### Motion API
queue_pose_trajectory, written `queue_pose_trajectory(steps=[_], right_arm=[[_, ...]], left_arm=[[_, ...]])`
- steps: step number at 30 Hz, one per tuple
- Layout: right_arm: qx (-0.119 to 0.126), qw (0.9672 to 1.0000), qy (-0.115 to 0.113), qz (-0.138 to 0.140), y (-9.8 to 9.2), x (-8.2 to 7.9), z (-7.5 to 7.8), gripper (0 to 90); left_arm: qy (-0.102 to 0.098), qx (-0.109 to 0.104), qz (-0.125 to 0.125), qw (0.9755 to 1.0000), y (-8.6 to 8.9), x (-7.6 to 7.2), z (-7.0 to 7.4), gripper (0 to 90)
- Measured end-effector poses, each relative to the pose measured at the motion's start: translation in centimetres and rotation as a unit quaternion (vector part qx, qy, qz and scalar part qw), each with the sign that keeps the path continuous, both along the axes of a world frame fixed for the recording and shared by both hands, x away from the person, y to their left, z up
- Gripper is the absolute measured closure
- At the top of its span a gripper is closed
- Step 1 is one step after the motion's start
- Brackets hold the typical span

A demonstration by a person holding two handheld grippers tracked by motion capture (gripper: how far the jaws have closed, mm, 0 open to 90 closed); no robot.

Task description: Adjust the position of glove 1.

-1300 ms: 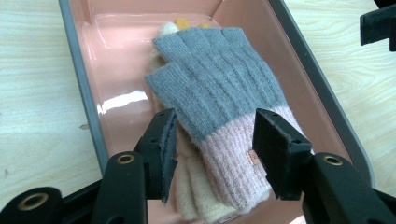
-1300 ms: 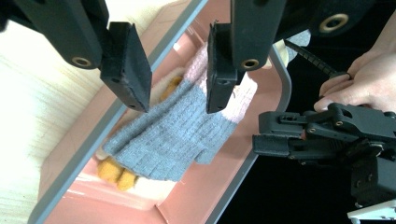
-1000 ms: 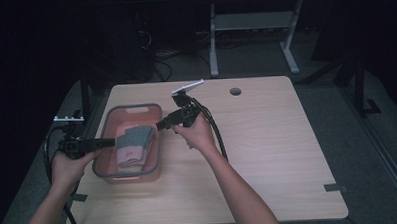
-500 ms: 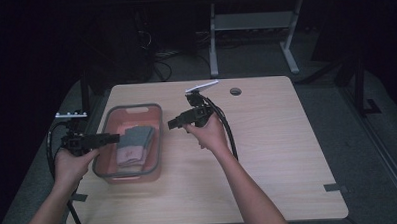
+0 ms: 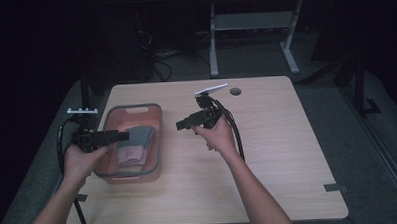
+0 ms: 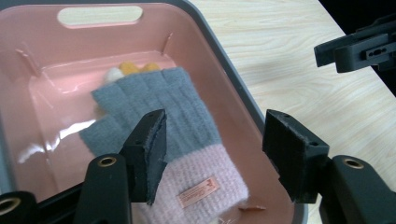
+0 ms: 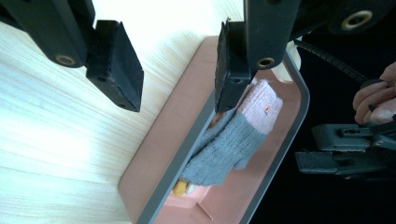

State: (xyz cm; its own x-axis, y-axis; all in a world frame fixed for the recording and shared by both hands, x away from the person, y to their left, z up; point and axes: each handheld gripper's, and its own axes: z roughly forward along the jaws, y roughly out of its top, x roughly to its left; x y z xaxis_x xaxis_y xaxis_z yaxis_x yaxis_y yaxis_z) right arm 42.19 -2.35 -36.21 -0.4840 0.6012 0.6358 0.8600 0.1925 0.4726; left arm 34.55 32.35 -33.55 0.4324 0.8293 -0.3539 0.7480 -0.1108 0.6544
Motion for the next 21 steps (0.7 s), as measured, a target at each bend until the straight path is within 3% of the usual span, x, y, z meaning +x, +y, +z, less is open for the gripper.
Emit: queue_pose_trajectory(steps=[8,21], right_arm=[[0.001,1.0000,-0.006,-0.007,-1.3,-0.3,0.1,48.9],[0.003,0.9994,-0.001,-0.035,-5.4,-1.1,-0.6,47.0]], left_arm=[[-0.008,-0.013,-0.023,0.9996,-1.5,-0.1,0.6,36.0],[-0.014,-0.015,-0.059,0.9981,-5.3,0.3,1.0,33.1]])
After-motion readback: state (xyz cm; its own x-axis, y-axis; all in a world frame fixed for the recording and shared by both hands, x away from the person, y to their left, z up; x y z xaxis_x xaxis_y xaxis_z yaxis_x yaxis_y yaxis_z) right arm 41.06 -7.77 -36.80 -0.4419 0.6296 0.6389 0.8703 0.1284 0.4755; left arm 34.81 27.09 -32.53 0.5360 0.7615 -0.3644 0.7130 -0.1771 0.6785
